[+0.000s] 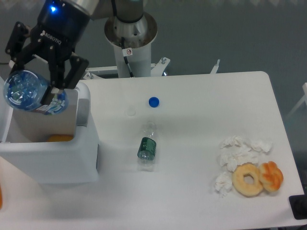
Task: Place the plastic bottle in the trash can
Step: 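Carry the held bottle up and over toward the white trash bin, then lower the bottle into the white trash bin opening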
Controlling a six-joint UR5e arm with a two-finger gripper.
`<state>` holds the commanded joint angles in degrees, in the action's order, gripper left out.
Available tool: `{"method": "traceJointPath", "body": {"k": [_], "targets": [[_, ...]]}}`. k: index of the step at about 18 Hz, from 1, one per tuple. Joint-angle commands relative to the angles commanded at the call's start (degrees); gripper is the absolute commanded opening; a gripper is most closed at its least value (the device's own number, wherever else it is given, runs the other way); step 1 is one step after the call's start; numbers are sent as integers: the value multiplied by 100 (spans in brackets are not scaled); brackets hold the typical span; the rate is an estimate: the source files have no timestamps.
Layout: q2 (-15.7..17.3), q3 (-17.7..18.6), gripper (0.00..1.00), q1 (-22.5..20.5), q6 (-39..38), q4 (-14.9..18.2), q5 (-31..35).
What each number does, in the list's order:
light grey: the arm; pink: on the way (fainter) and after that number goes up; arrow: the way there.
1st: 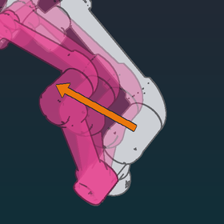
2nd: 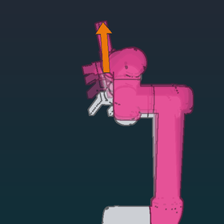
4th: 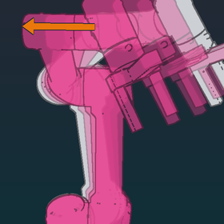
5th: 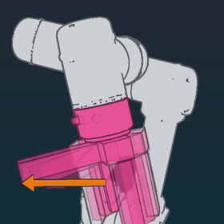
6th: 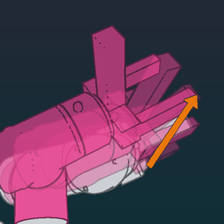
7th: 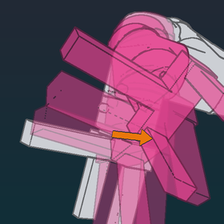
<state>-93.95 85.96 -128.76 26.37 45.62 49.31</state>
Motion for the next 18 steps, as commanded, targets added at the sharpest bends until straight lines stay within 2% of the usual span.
{"method": "traceJointPath", "body": {"k": [8, 18], "targets": [[0, 307, 76, 263, 0, 0, 0], [-26, 483, 76, 272, 35, 0, 9]]}}
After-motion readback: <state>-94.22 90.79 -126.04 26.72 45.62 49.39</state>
